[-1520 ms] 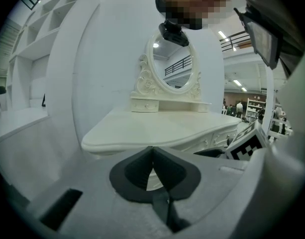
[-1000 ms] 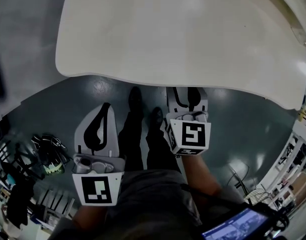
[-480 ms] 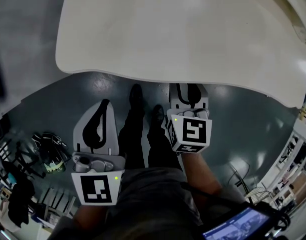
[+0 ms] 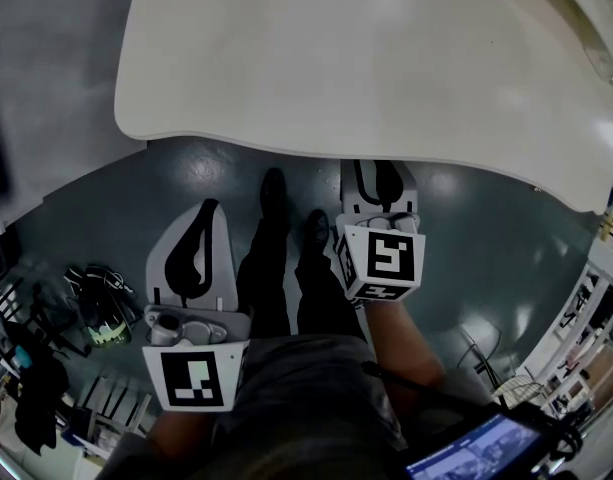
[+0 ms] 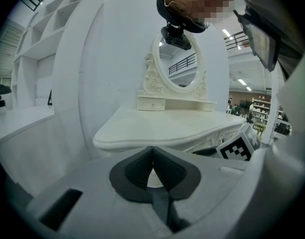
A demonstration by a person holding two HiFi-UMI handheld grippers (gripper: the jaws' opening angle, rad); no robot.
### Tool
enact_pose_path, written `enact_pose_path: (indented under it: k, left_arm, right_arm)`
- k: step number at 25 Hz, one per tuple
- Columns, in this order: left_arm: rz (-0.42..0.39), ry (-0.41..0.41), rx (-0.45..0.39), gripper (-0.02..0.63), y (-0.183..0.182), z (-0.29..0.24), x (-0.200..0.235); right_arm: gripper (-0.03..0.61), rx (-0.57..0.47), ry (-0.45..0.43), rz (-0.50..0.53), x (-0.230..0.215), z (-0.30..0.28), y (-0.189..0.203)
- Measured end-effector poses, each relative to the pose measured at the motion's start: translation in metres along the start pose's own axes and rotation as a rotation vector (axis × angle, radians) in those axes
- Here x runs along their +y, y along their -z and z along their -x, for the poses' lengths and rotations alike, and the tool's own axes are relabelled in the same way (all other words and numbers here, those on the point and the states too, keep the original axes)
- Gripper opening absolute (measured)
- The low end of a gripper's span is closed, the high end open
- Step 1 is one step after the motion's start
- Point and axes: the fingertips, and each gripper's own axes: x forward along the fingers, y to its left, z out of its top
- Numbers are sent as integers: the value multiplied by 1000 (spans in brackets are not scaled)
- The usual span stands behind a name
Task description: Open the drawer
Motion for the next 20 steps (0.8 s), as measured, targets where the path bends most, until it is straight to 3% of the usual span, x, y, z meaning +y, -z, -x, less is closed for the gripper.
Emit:
enact_pose_path:
  k: [20]
  left_arm:
    - [-8,13,-28,15,0,3,-29]
  right_arm:
    - [124,34,-21,1,3,27,32]
